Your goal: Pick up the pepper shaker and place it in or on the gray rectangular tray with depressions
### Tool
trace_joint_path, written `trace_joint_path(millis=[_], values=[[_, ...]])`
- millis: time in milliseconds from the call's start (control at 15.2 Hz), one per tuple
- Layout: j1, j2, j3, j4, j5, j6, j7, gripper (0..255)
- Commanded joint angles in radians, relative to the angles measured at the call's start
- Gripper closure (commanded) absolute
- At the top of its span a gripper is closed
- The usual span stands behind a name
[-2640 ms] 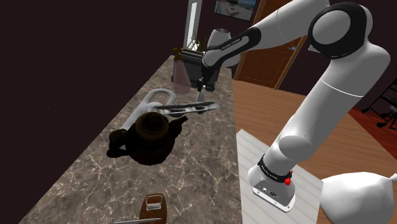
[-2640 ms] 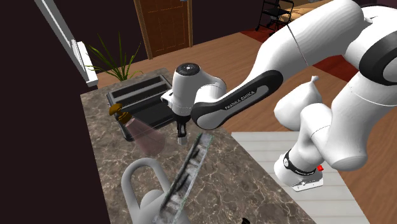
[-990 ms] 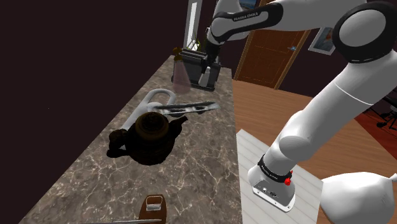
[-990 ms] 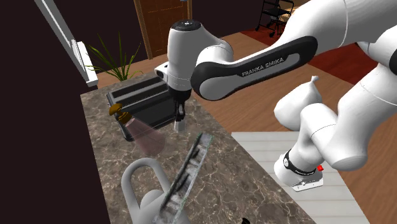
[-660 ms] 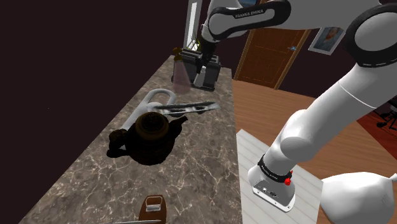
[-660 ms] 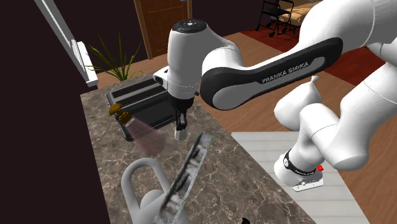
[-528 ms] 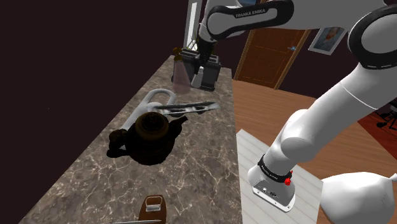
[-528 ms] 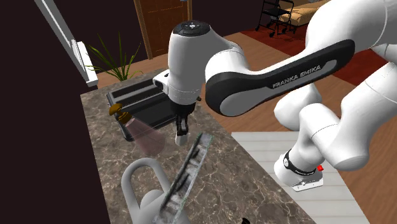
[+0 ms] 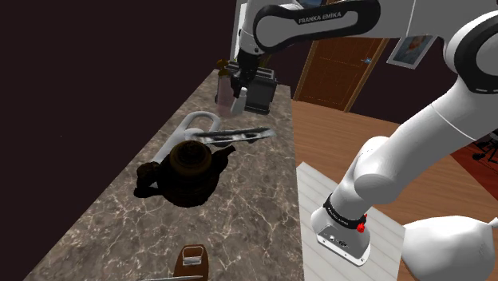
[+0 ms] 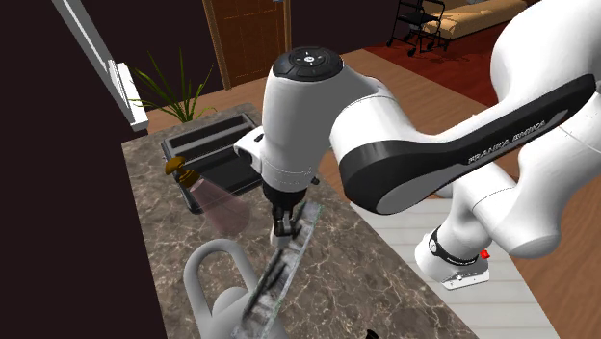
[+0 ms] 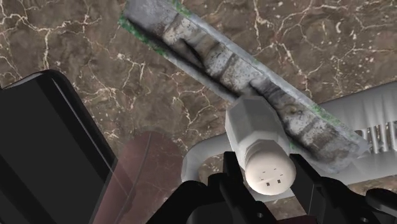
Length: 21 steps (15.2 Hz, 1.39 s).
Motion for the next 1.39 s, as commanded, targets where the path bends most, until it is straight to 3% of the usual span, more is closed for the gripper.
trace_joint_path(millis=[0,1056,1320], values=[[0.001,0.006,0.003,-0.017,-0.001,0.023,0.007,255],[-0.003,0.079,0.003,-0.166,-0.017,0.245,0.029,255],[-0.003,0.082,0.003,-0.170,-0.018,0.251,0.030,255]])
